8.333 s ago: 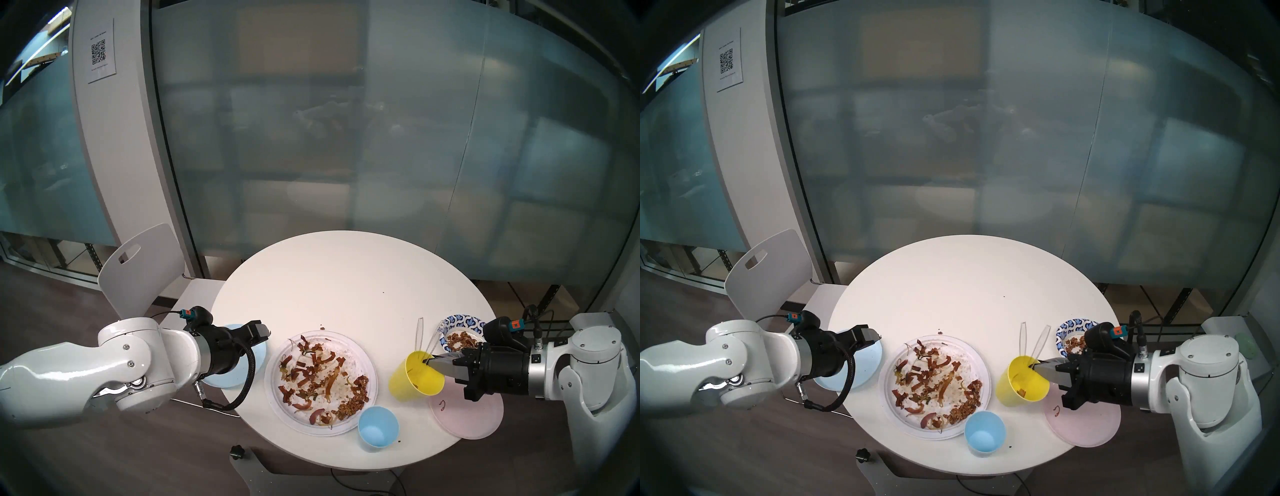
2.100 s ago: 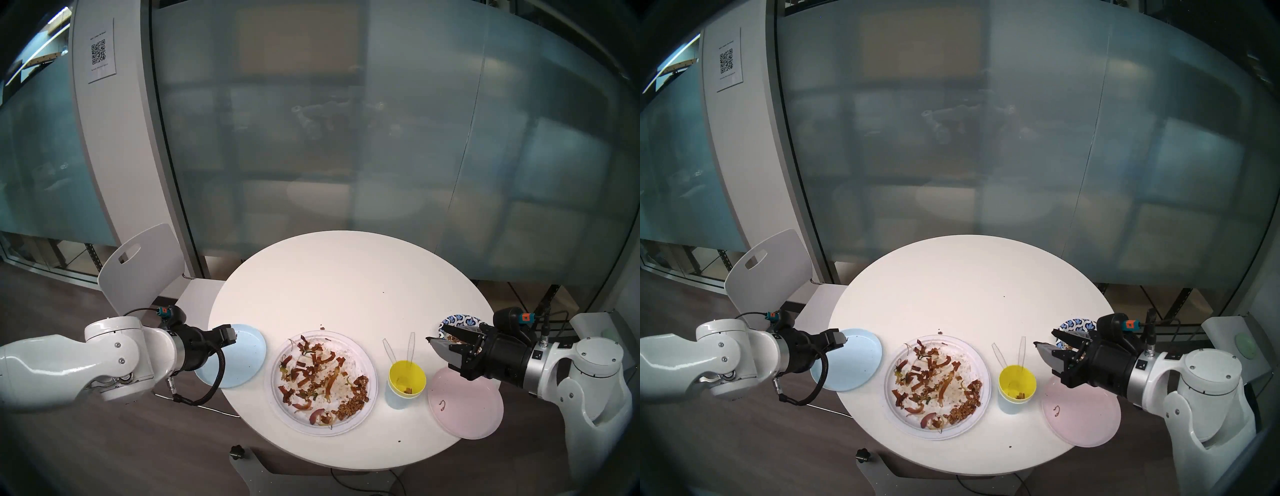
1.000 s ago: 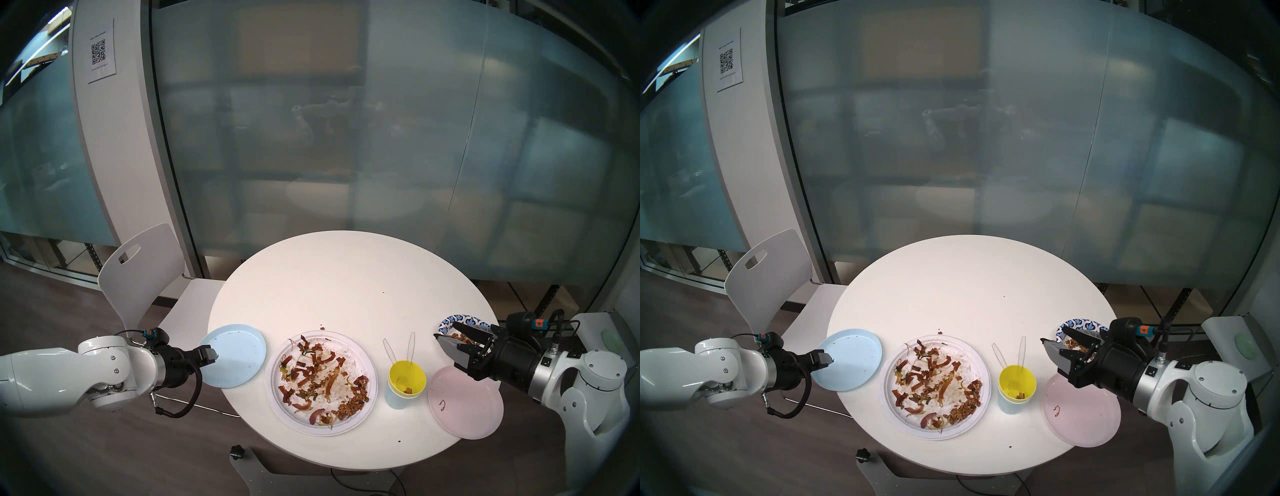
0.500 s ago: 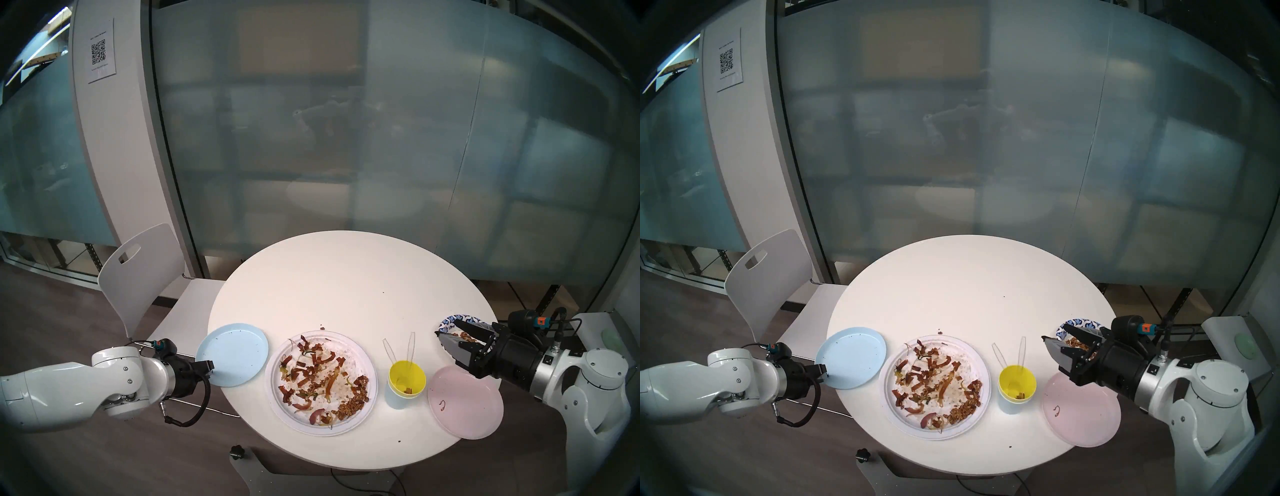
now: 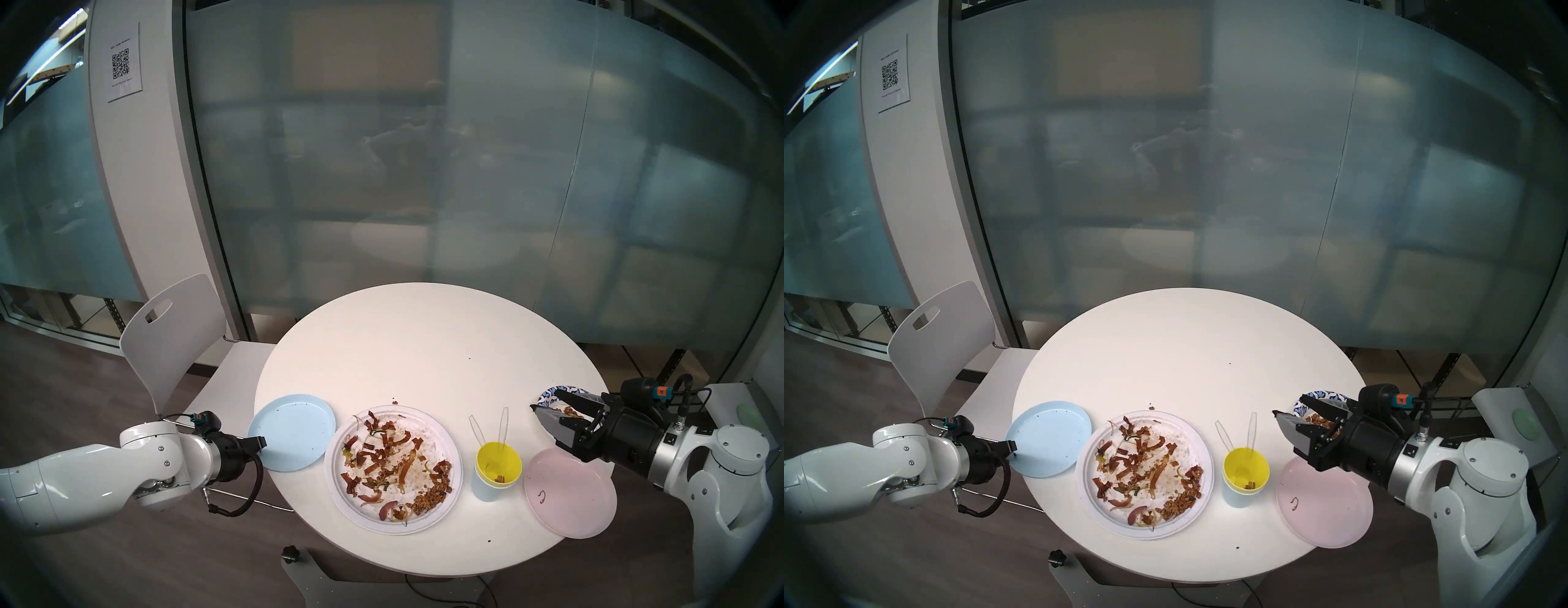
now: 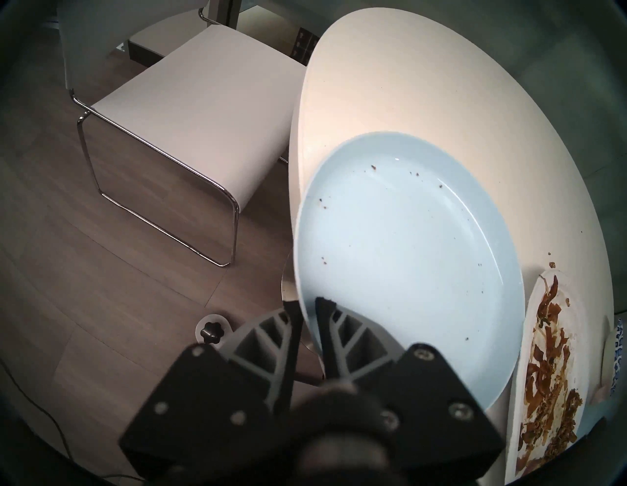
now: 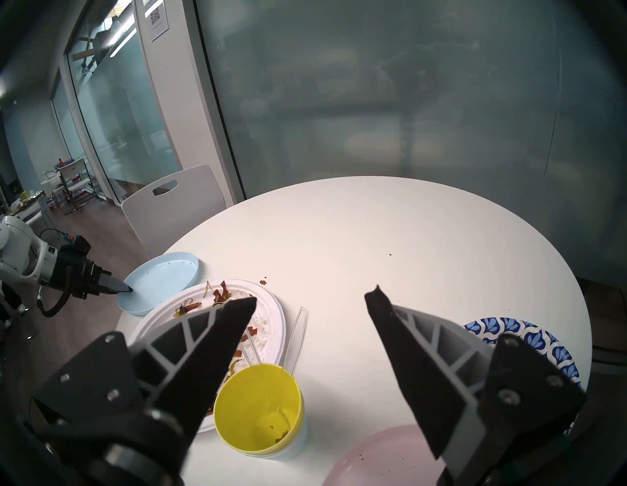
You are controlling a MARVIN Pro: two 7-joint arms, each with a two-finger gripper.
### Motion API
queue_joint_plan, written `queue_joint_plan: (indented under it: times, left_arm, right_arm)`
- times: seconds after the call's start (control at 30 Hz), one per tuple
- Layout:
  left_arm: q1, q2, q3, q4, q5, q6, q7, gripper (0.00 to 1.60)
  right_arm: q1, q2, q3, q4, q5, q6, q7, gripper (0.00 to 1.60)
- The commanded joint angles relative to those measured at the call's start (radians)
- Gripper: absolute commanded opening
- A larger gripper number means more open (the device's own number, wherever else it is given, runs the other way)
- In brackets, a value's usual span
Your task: Stack the plates into one stack
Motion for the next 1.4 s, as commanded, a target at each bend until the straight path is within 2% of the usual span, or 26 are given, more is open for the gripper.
queue_joint_plan:
  times: [0.0,0.23,0.57,0.63,0.83,1.17,1.23,1.37]
  left_arm:
    - [0.006,0.046,-0.041,-0.033,-0.071,-0.003,-0.025,0.0]
    - [0.01,0.07,-0.058,-0.042,-0.102,-0.023,-0.029,0.0]
    - [-0.032,0.0,-0.045,0.034,-0.079,-0.048,0.007,0.0]
    - [-0.033,0.003,-0.053,0.037,-0.093,-0.054,0.006,0.0]
    - [-0.027,0.034,-0.1,0.018,-0.2,-0.049,-0.017,0.0]
    - [0.001,0.122,-0.178,-0.035,-0.369,-0.048,-0.071,0.0]
    - [0.016,0.14,-0.191,-0.048,-0.386,-0.035,-0.086,0.0]
    - [0.051,0.156,-0.204,-0.104,-0.371,-0.027,-0.088,0.0]
  right_arm:
    - [0.031,0.01,-0.007,-0.014,0.003,0.006,-0.008,1.36]
    - [0.04,0.013,-0.015,-0.008,0.003,0.005,-0.011,1.35]
    - [0.023,0.005,0.0,-0.018,0.006,0.002,-0.012,1.36]
    - [0.022,0.004,0.002,-0.019,0.006,0.003,-0.013,1.35]
    - [0.022,0.003,0.005,-0.019,0.007,0.007,-0.011,1.34]
    - [0.031,0.005,-0.002,-0.014,0.006,0.01,-0.009,1.35]
    - [0.032,0.005,-0.003,-0.015,0.005,0.011,-0.011,1.36]
    - [0.034,0.005,-0.003,-0.016,0.004,0.014,-0.013,1.36]
